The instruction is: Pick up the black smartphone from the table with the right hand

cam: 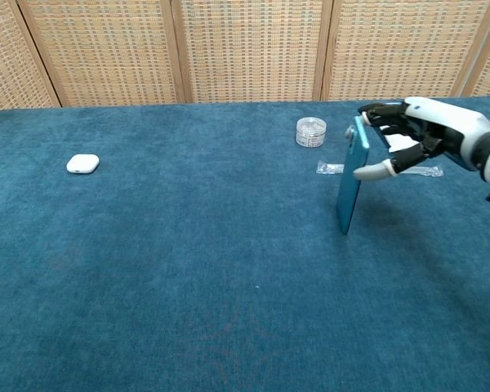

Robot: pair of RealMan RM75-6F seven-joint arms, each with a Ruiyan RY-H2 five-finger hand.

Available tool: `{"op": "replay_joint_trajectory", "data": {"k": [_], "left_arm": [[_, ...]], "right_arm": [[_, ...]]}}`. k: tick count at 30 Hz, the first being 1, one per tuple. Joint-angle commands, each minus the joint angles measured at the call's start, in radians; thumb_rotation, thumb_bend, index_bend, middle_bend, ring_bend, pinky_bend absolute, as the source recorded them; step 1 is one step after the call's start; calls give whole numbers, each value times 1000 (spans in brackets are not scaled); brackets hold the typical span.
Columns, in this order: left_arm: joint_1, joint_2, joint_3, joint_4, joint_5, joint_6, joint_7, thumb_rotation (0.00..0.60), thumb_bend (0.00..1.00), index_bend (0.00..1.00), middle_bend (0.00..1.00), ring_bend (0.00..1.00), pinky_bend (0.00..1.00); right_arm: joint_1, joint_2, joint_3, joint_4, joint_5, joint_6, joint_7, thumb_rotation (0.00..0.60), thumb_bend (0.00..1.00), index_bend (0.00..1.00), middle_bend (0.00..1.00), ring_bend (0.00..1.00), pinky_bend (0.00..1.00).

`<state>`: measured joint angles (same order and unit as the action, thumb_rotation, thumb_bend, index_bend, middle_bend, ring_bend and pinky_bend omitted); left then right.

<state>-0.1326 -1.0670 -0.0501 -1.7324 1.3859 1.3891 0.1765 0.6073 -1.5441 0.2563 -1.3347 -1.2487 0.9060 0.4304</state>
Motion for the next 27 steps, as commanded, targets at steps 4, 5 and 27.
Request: {"op": "replay_joint_trajectory", "data": {"k": [4,5,27], "left_arm": [[3,0,0,-2,2,8,1,600,0,0,0,0,0],[3,0,1,-3,3,8,2,600,0,0,0,0,0],[41,-3,41,-19,130,101,13,600,0,0,0,0,0]], "right_arm": [[-60,82,-68,83,-126,23,210,600,282,0,0,0,0],[-70,103,-80,93,-148,37,224,600,262,0,0,0,0],[-389,482,-188,-184,-393,638,-97,600,207,0,0,0,0]]}}
